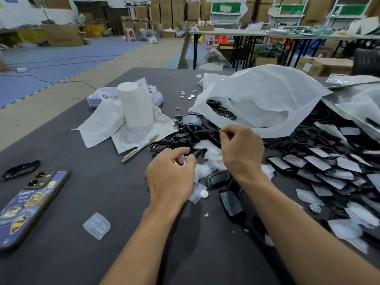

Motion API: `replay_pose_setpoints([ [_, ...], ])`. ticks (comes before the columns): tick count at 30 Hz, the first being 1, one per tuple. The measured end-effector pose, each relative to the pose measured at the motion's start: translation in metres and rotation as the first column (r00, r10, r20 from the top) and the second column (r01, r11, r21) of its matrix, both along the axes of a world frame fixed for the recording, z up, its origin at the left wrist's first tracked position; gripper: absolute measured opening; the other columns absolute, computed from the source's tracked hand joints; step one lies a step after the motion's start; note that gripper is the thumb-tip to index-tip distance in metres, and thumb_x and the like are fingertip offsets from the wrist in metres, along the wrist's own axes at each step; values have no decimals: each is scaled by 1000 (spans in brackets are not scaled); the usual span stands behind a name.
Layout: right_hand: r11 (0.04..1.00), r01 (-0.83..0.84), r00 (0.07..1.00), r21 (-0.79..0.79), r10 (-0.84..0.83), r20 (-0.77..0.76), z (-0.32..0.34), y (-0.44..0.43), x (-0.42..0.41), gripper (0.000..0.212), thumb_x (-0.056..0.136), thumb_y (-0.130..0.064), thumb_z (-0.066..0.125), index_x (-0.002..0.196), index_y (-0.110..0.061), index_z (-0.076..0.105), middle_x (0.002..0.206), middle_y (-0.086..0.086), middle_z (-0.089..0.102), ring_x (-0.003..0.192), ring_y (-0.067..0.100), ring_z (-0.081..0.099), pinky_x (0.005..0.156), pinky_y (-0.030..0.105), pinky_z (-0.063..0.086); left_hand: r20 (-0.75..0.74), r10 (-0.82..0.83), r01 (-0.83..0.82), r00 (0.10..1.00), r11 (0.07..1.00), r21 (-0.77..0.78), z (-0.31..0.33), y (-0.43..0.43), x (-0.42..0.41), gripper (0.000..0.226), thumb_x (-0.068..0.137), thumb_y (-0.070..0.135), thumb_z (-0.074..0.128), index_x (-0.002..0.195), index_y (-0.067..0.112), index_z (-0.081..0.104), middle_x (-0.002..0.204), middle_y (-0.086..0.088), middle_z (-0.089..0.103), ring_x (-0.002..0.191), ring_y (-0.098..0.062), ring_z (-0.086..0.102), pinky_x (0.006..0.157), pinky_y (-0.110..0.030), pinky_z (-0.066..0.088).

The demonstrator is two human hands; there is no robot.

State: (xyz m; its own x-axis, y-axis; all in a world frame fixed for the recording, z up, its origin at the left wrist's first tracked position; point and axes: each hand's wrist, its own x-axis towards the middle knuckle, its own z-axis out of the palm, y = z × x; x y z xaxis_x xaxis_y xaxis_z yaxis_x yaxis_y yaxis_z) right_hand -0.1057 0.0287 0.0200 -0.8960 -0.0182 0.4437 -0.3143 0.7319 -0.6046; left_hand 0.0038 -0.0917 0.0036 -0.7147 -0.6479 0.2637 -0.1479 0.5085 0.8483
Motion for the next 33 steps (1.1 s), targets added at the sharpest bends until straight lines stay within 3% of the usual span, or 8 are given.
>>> replay_pose_setpoints([
  [5, 917, -209, 955, -341, 267, 131, 10, -5, 30, 24, 83, -22, 73, 63, -35, 75, 62, -23, 70, 62, -5, 67, 60, 8, 48, -126, -155, 192, 980, 907, 374, 2, -1, -5, 16, 83, 42, 74, 99, 45, 77, 86, 24, 77, 84, 8, 70, 80, -22, 52],
  [10, 846, -273, 832, -458, 447, 328, 3, -4, 28, 13, 83, -26, 76, 71, -31, 81, 65, -7, 75, 61, 4, 67, 64, 22, 54, -216, -49, 162, 975, 823, 544, 4, -7, -8, 21, 88, 10, 70, 73, 19, 81, 71, 2, 76, 56, -4, 58, 53, -13, 45],
  [14, 963, -263, 914, -53, 267, 306, 3, -8, 4, 19, 88, -17, 71, 72, -22, 80, 64, -4, 73, 64, 9, 67, 68, 21, 55, -234, 131, 77, 963, 700, 710, 4, -20, -9, 26, 93, 10, 69, 68, 14, 74, 65, -2, 71, 44, -10, 52, 42, -17, 39],
  [19, 837, -301, 943, 457, 192, 271, -2, -30, -7, 19, 89, -31, 74, 79, -16, 69, 74, 5, 58, 97, 29, 61, 79, 34, 44, -229, 81, 84, 970, 771, 631, 0, -21, -11, 34, 95, 16, 68, 62, 19, 75, 70, -3, 74, 44, -14, 54, 44, -21, 40],
  [23, 812, -194, 978, 550, 119, 169, -4, -40, -5, 41, 88, -16, 69, 67, -21, 34, 76, 3, 53, 102, 30, 60, 85, 37, 36, -211, 72, 80, 975, 772, 630, 0, -19, -12, 31, 92, 15, 68, 64, 23, 79, 72, -4, 77, 61, -17, 64, 68, -34, 59],
  [26, 813, -178, 984, 555, 146, 101, 0, -41, 7, 25, 84, -9, 62, 68, -21, 46, 67, -4, 44, 98, 25, 55, 89, 38, 31, -218, 66, 111, 974, 699, 706, 2, -17, -11, 35, 87, 1, 65, 58, 18, 77, 64, -4, 71, 65, -21, 65, 87, -48, 61],
  [29, 929, -141, 989, 343, 148, 5, 3, -28, 19, 22, 88, -13, 59, 74, -24, 71, 69, -8, 64, 88, 21, 58, 90, 37, 39, -226, 51, 142, 973, 640, 755, 4, -17, -10, 39, 86, -4, 64, 56, 17, 76, 62, -5, 67, 62, -21, 63, 73, -38, 63],
  [33, 934, -34, 976, -355, 108, 190, 14, -2, 45, 27, 91, -21, 65, 68, -28, 75, 60, -11, 70, 56, 6, 62, 57, 19, 46, -196, 38, 118, 980, 683, 721, 1, -19, -10, 26, 84, 4, 69, 68, 20, 82, 71, -4, 73, 67, -19, 66, 74, -35, 60],
])
